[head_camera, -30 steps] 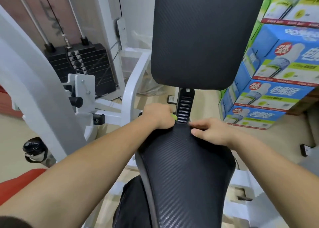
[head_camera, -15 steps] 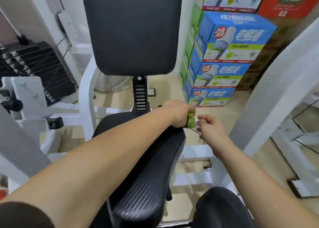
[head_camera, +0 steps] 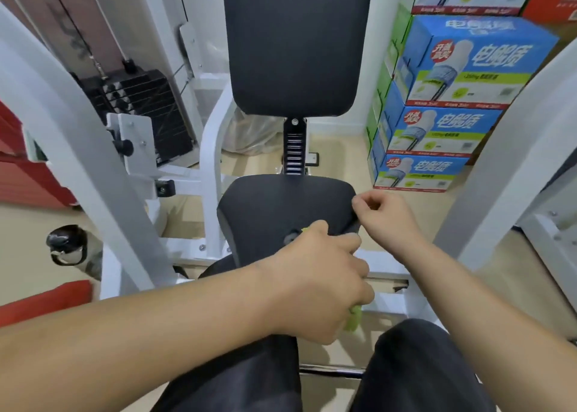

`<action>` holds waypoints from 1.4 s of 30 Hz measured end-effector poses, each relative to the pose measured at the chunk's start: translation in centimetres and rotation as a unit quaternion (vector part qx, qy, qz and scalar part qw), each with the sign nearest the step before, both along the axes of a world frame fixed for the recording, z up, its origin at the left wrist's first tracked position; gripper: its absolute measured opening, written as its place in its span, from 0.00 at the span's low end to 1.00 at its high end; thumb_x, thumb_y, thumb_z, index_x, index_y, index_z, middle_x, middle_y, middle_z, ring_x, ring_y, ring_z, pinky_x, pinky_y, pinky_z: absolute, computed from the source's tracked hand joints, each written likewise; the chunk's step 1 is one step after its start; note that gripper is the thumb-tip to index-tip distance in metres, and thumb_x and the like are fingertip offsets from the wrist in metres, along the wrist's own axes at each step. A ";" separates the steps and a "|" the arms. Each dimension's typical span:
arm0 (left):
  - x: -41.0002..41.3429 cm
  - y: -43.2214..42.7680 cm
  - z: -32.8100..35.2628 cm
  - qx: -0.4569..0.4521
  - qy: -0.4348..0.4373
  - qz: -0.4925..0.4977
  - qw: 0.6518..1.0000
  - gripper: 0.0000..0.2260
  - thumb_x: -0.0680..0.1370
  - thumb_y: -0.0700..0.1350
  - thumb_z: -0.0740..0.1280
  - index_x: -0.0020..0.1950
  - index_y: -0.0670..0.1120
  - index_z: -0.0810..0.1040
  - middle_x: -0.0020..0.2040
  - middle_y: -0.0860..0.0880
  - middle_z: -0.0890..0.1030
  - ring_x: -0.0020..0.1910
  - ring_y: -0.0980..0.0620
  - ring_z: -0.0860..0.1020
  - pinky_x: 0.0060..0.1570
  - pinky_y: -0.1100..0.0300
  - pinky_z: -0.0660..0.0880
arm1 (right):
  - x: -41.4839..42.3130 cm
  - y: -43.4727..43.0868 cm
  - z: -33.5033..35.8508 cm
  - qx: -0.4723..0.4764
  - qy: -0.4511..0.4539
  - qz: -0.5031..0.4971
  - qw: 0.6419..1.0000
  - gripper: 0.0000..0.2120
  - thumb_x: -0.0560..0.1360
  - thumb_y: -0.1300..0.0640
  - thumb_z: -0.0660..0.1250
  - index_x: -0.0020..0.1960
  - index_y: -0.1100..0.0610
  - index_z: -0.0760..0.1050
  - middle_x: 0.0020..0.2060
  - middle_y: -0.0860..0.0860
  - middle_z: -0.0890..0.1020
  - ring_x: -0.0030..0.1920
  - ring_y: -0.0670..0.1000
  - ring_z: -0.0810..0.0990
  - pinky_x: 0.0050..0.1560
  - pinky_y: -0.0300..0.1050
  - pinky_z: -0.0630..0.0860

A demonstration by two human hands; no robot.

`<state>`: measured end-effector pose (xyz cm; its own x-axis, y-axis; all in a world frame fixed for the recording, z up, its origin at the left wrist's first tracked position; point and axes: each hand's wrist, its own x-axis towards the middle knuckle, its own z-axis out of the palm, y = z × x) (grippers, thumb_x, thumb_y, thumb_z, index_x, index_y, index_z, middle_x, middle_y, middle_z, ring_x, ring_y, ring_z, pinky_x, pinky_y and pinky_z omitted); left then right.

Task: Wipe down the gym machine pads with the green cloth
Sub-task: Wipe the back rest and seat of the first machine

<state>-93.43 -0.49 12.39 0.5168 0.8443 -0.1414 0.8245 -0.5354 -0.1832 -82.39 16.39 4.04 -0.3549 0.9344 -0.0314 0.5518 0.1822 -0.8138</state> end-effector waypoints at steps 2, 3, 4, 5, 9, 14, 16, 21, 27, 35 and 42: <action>-1.5 -2.6 -0.6 0.047 -0.097 0.046 0.993 0.10 0.76 0.53 0.59 0.48 0.55 0.79 0.47 0.55 0.77 0.48 0.47 0.67 0.42 0.49 0.68 | -0.9 -1.1 0.8 0.103 -0.053 0.046 0.992 0.06 0.79 0.52 0.68 0.45 0.47 0.82 0.46 0.49 0.81 0.48 0.49 0.79 0.49 0.46 0.74; -2.5 -3.7 -1.1 0.068 -0.142 0.074 0.985 0.12 0.76 0.53 0.59 0.51 0.55 0.80 0.50 0.55 0.77 0.49 0.47 0.68 0.42 0.49 0.69 | -1.3 -1.7 1.3 0.128 -0.056 0.073 0.988 0.06 0.79 0.52 0.68 0.43 0.46 0.81 0.45 0.49 0.81 0.47 0.49 0.78 0.49 0.46 0.74; -3.6 -4.5 -1.7 0.087 -0.185 0.114 0.972 0.13 0.75 0.52 0.60 0.53 0.54 0.81 0.53 0.53 0.77 0.49 0.46 0.70 0.43 0.48 0.71 | -1.7 -2.2 2.0 0.127 -0.042 0.100 0.986 0.07 0.79 0.53 0.69 0.42 0.46 0.81 0.44 0.49 0.81 0.46 0.48 0.79 0.49 0.46 0.75; -4.7 -5.0 -2.2 0.108 -0.229 0.169 0.953 0.13 0.75 0.51 0.62 0.56 0.54 0.82 0.56 0.52 0.76 0.51 0.46 0.71 0.46 0.48 0.73 | -2.0 -2.9 2.8 0.104 -0.009 0.128 0.986 0.07 0.79 0.54 0.69 0.43 0.48 0.83 0.44 0.49 0.83 0.45 0.47 0.80 0.50 0.46 0.77; -6.3 -5.7 -3.2 0.112 -0.411 0.314 0.848 0.16 0.76 0.54 0.65 0.64 0.62 0.79 0.62 0.55 0.65 0.64 0.49 0.67 0.67 0.57 0.66 | -3.0 -5.9 6.2 -0.013 0.081 0.285 0.955 0.09 0.82 0.53 0.69 0.59 0.49 0.84 0.48 0.44 0.87 0.47 0.40 0.82 0.52 0.38 0.78; -5.0 -9.5 -4.7 0.210 -0.436 0.434 0.760 0.22 0.76 0.65 0.63 0.72 0.70 0.70 0.59 0.59 0.68 0.63 0.56 0.68 0.65 0.57 0.68 | -4.1 -7.5 7.0 0.055 -0.057 0.420 0.904 0.17 0.80 0.46 0.69 0.68 0.44 0.80 0.59 0.37 0.83 0.61 0.35 0.79 0.64 0.35 0.75; -5.0 -9.7 -5.4 0.185 -0.473 0.465 0.725 0.25 0.77 0.65 0.62 0.75 0.68 0.67 0.58 0.59 0.71 0.60 0.60 0.72 0.62 0.59 0.72 | -5.6 -7.2 7.2 0.092 -0.080 0.413 0.903 0.18 0.78 0.43 0.71 0.67 0.43 0.81 0.58 0.35 0.83 0.59 0.33 0.79 0.63 0.34 0.75; -8.8 -7.7 -6.9 0.166 -0.493 0.523 0.675 0.25 0.83 0.49 0.64 0.75 0.70 0.63 0.59 0.53 0.73 0.56 0.57 0.76 0.56 0.63 0.72 | -10.6 -6.2 6.6 0.123 -0.067 0.347 0.927 0.14 0.75 0.36 0.71 0.55 0.43 0.86 0.47 0.36 0.86 0.51 0.37 0.82 0.58 0.43 0.79; -8.2 -6.8 -7.8 0.089 -0.705 0.564 0.421 0.14 0.72 0.71 0.65 0.53 0.67 0.72 0.61 0.51 0.79 0.58 0.51 0.79 0.62 0.49 0.76 | -12.3 -4.0 5.9 0.055 -0.019 0.347 0.936 0.18 0.79 0.37 0.66 0.48 0.49 0.87 0.40 0.46 0.87 0.44 0.47 0.85 0.52 0.50 0.81; -15.3 2.5 -9.9 0.139 -0.626 0.625 0.444 0.15 0.80 0.59 0.66 0.60 0.56 0.65 0.62 0.51 0.65 0.65 0.44 0.71 0.69 0.48 0.69 | -13.0 0.9 3.7 0.063 -0.275 0.316 0.906 0.27 0.71 0.30 0.69 0.64 0.41 0.82 0.60 0.41 0.84 0.62 0.47 0.81 0.67 0.48 0.76; -12.0 -1.0 -11.7 0.152 -0.662 0.621 0.392 0.17 0.83 0.60 0.58 0.68 0.54 0.61 0.68 0.48 0.70 0.65 0.47 0.72 0.66 0.51 0.68 | -11.9 1.3 2.8 0.078 -0.305 0.308 0.898 0.30 0.64 0.18 0.58 0.62 0.25 0.76 0.69 0.31 0.76 0.71 0.42 0.74 0.68 0.51 0.74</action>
<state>-105.42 -1.48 0.65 -0.8688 0.4338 -0.2387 -0.1048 0.3099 0.9450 -94.27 17.70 6.84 -0.7677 0.5760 -0.2808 0.6408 0.6916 -0.3333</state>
